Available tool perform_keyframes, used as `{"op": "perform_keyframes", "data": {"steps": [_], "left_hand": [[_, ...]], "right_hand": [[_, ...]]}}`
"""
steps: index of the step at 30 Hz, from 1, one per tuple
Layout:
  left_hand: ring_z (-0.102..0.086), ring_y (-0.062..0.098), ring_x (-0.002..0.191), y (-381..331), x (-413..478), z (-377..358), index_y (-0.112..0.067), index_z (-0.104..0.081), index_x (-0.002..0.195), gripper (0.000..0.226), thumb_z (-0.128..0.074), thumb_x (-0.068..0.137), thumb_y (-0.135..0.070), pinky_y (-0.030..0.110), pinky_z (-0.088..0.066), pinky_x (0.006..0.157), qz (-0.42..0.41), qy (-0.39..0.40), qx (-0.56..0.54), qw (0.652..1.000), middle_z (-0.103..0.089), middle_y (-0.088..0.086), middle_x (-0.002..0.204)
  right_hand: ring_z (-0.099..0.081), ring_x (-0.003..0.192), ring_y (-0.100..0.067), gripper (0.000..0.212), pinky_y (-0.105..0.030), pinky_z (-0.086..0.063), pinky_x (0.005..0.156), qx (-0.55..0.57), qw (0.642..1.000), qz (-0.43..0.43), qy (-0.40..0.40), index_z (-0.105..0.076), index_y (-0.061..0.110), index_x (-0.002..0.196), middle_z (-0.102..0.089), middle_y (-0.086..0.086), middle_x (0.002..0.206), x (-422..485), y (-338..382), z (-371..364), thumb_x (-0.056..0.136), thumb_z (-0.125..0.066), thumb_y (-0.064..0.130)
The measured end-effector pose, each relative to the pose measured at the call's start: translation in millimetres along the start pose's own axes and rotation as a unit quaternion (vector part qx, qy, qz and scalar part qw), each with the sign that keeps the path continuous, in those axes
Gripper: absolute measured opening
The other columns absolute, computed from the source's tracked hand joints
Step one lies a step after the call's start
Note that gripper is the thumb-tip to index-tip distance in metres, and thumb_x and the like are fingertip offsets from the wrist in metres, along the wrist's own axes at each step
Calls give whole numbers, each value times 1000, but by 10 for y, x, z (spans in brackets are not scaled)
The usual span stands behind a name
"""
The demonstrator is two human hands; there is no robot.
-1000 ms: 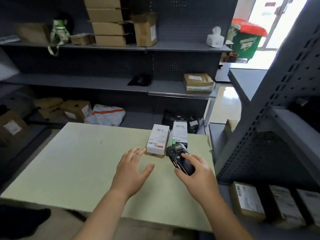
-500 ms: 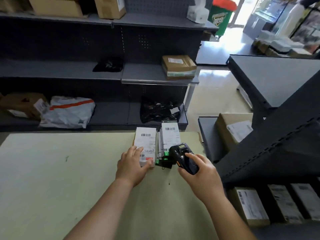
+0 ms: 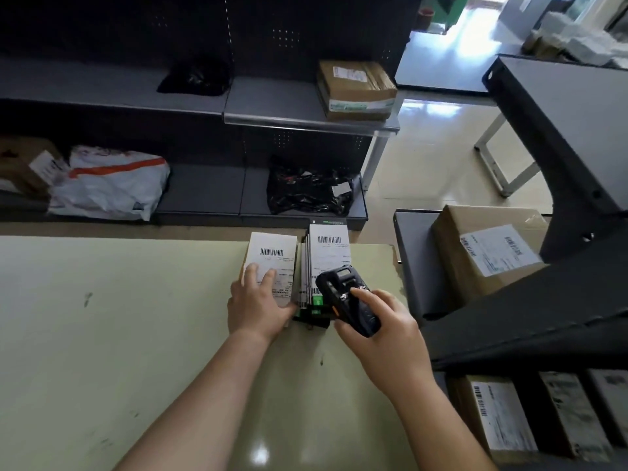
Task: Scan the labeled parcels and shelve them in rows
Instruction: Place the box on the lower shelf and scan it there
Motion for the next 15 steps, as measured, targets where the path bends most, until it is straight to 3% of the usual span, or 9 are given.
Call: {"op": "perform_keyframes", "data": {"steps": [4, 8, 13, 15], "left_hand": [[-39, 32, 119, 76, -144, 75, -27, -52, 138, 76, -69, 70, -55, 39, -39, 101, -10, -27, -11, 1000, -30, 0, 152], [-46, 35, 113, 120, -293, 407, -18, -65, 124, 72, -62, 60, -50, 46, -46, 96, -45, -114, -33, 992, -46, 7, 141], [-42, 32, 121, -92, -464, 1225, -18, -63, 127, 76, -52, 62, -57, 47, -42, 101, -89, -209, -69, 971, -42, 4, 143], [-37, 29, 127, -219, -561, 1598, -20, -61, 129, 76, -51, 64, -58, 46, -38, 105, -104, -233, -86, 963, -38, 2, 146]], "right_hand": [[-55, 108, -10, 54, -35, -54, 85, 0, 1000, 10, 2, -62, 40, 126, -56, 14, 121, -30, 58, 5, 75, -78, 47], [-54, 108, -10, 54, -29, -51, 87, -2, 1000, 27, 4, -62, 38, 128, -56, 13, 122, -56, 262, 86, 77, -78, 45], [-50, 101, -4, 52, -18, -41, 79, 13, 997, 64, -32, -62, 39, 127, -51, 20, 113, -105, 725, 473, 78, -76, 45], [-51, 104, -5, 52, -19, -44, 82, 19, 995, 84, -51, -60, 41, 127, -54, 19, 117, -124, 943, 694, 78, -74, 49]]}}
Point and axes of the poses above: each hand's wrist, its own x-axis towards the middle knuckle, its own z-axis out of the back of the hand, y = z × x, the point moved 4 cm from there along x, towards the middle knuckle
